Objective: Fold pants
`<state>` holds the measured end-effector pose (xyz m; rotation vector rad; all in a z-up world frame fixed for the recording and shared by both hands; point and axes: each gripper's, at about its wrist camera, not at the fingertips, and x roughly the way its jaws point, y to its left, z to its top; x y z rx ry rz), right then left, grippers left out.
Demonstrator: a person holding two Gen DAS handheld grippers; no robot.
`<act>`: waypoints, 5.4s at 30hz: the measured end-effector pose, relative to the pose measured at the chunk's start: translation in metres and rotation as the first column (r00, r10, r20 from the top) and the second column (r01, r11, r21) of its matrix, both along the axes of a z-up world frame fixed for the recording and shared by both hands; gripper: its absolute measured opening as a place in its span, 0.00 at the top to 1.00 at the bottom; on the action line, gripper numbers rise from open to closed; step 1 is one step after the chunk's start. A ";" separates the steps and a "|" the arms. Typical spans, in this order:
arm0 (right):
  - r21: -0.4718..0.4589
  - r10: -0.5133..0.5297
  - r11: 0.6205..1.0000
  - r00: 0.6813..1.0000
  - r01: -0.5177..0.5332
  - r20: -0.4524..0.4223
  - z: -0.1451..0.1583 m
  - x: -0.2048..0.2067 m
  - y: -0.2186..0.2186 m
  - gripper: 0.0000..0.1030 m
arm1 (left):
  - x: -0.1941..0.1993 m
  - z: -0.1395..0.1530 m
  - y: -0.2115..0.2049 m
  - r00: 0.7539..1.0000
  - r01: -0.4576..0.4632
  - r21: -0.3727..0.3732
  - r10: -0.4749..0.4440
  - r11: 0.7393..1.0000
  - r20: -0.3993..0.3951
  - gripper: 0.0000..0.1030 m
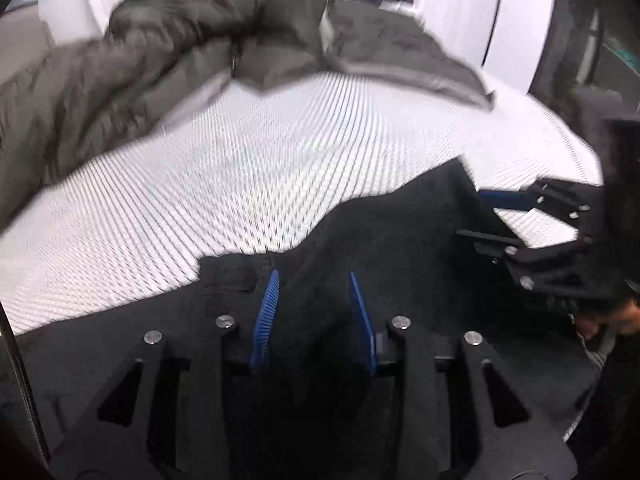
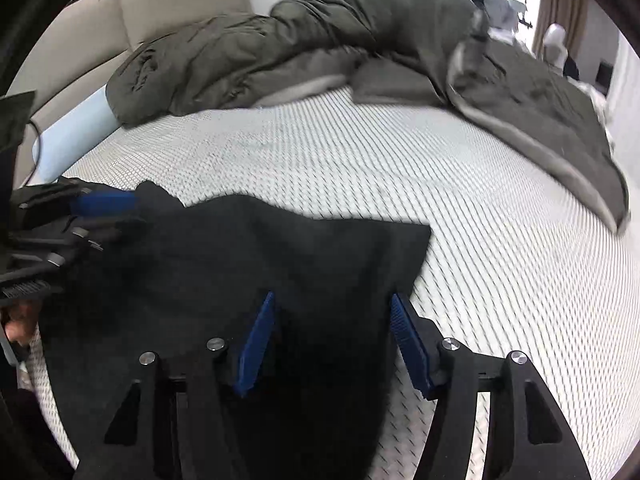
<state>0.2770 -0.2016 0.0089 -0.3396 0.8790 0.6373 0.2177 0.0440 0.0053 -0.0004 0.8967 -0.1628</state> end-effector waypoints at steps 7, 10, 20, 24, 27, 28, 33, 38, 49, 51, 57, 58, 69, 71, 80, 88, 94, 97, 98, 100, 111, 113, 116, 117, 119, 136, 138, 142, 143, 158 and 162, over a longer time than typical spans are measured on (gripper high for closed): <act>-0.154 -0.157 0.975 0.987 0.160 0.030 -0.029 0.031 -0.026 0.31 | 0.008 -0.019 0.006 0.999 0.009 -0.014 -0.010 1.000 -0.034 0.69; -0.055 -0.245 0.969 0.968 0.243 -0.050 -0.025 0.046 -0.067 0.30 | -0.001 -0.011 0.015 0.999 -0.021 -0.030 0.020 0.999 -0.032 0.69; 0.133 0.107 0.986 0.993 -0.099 -0.049 0.013 -0.049 -0.032 0.30 | -0.070 0.009 -0.014 0.995 0.094 -0.048 -0.093 0.994 0.024 0.38; -0.130 0.211 0.967 0.974 -0.220 -0.080 -0.034 -0.078 0.007 0.30 | -0.074 -0.016 -0.031 0.992 0.124 0.052 -0.122 0.991 -0.041 0.38; -0.156 0.164 0.972 0.984 -0.174 -0.076 -0.040 -0.076 -0.008 0.28 | -0.087 -0.014 -0.029 0.991 0.134 0.060 -0.132 0.989 -0.031 0.38; -0.187 0.129 0.972 0.990 -0.139 -0.065 -0.037 -0.074 -0.017 0.28 | -0.092 -0.014 -0.026 0.992 0.123 0.066 -0.121 0.990 -0.028 0.35; -0.189 0.033 0.981 0.999 -0.037 -0.023 -0.033 -0.074 -0.056 0.22 | -0.120 -0.014 -0.007 1.000 0.024 0.079 -0.023 0.997 -0.019 0.32; -0.048 -0.011 0.999 1.000 0.010 -0.011 -0.018 -0.075 -0.074 0.21 | -0.174 0.011 0.051 0.978 -0.199 -0.070 0.203 0.977 0.048 0.29; 0.217 -0.083 0.971 0.994 0.096 -0.069 0.020 -0.079 -0.079 0.07 | -0.271 0.003 0.240 0.642 -0.717 -0.397 0.764 0.572 -0.059 0.03; 0.204 -0.086 0.974 0.994 0.099 -0.069 0.016 -0.081 -0.081 0.07 | -0.276 -0.014 0.263 0.625 -0.715 -0.485 0.771 0.504 -0.120 0.05; 0.168 -0.074 0.982 0.995 0.086 -0.073 0.007 -0.077 -0.081 0.07 | -0.259 -0.031 0.319 0.516 -0.776 -0.496 0.844 0.389 -0.145 0.52; 0.171 -0.072 0.982 0.994 0.085 -0.078 0.007 -0.077 -0.081 0.07 | -0.254 -0.034 0.325 0.506 -0.785 -0.491 0.849 0.378 -0.156 0.73; 0.191 -0.068 0.978 0.995 0.082 -0.078 0.008 -0.079 -0.082 0.07 | -0.230 0.074 0.250 0.628 -0.668 -0.383 0.759 0.638 0.168 0.84; 0.193 -0.067 0.978 0.995 0.080 -0.074 0.010 -0.080 -0.084 0.07 | -0.222 0.111 0.211 0.689 -0.579 -0.370 0.679 0.726 0.254 0.84; 0.212 -0.133 0.967 0.989 0.144 -0.065 0.015 -0.075 -0.103 0.07 | -0.156 0.148 -0.012 0.947 -0.045 -0.337 0.148 0.940 0.286 0.70; 0.213 -0.225 0.947 0.969 0.242 -0.101 0.012 -0.062 -0.130 0.07 | -0.135 0.075 -0.059 0.990 0.037 -0.270 0.003 0.962 0.144 0.20; 0.310 -0.080 0.942 0.984 0.127 -0.162 0.015 -0.074 -0.111 0.07 | -0.132 0.048 -0.033 0.958 -0.163 0.039 0.148 0.986 0.244 0.16; 0.343 0.018 0.938 0.982 0.048 -0.187 0.013 -0.085 -0.095 0.07 | -0.125 0.028 -0.026 0.965 -0.180 0.029 0.171 0.983 0.199 0.16; 0.344 0.041 0.939 0.981 0.027 -0.190 0.011 -0.087 -0.090 0.07 | -0.123 0.023 -0.022 0.966 -0.182 0.032 0.172 0.983 0.191 0.16; 0.345 0.074 0.939 0.976 0.002 -0.205 0.008 -0.091 -0.079 0.09 | -0.124 0.019 -0.023 0.966 -0.175 0.059 0.160 0.983 0.202 0.16; 0.428 0.144 0.903 0.918 0.031 -0.370 -0.009 -0.084 -0.058 0.33 | -0.145 0.019 -0.004 0.968 -0.157 0.041 0.146 0.987 0.202 0.16; 0.404 0.114 0.913 0.915 0.058 -0.388 -0.013 -0.081 -0.059 0.35 | -0.149 0.018 0.006 0.967 -0.175 0.025 0.167 0.984 0.192 0.16; 0.392 0.105 0.917 0.906 0.070 -0.410 -0.020 -0.080 -0.057 0.36 | -0.150 0.017 0.017 0.963 -0.208 0.008 0.203 0.978 0.178 0.16; 0.385 0.106 0.921 0.907 0.065 -0.407 -0.021 -0.080 -0.055 0.36 | -0.150 0.017 0.020 0.961 -0.219 -0.001 0.216 0.976 0.172 0.16; 0.389 0.107 0.918 0.904 0.070 -0.413 -0.026 -0.077 -0.051 0.36 | -0.149 0.015 0.026 0.959 -0.232 -0.020 0.232 0.973 0.161 0.16; 0.302 -0.015 0.942 0.919 0.145 -0.395 -0.029 -0.086 -0.063 0.91 | -0.148 0.015 0.079 0.913 -0.375 -0.085 0.383 0.923 0.138 0.16; 0.308 -0.010 0.939 0.906 0.154 -0.423 -0.036 -0.081 -0.063 0.91 | -0.143 0.012 0.074 0.920 -0.366 -0.068 0.372 0.928 0.121 0.16; 0.347 -0.017 0.925 0.928 0.156 -0.372 -0.011 -0.085 -0.077 0.61 | -0.144 0.016 0.054 0.938 -0.302 -0.043 0.305 0.952 0.163 0.16; 0.364 -0.010 0.918 0.928 0.156 -0.373 -0.009 -0.086 -0.079 0.49 | -0.144 0.015 0.050 0.942 -0.290 -0.037 0.292 0.956 0.166 0.16; 0.426 0.034 0.890 0.907 0.164 -0.420 -0.028 -0.079 -0.068 0.86 | -0.131 -0.003 -0.080 0.988 0.054 0.100 -0.067 0.994 0.139 0.16; 0.532 0.121 0.840 0.920 0.105 -0.374 0.007 -0.100 -0.081 0.89 | -0.141 0.018 -0.060 0.981 0.045 -0.036 -0.037 0.998 0.190 0.16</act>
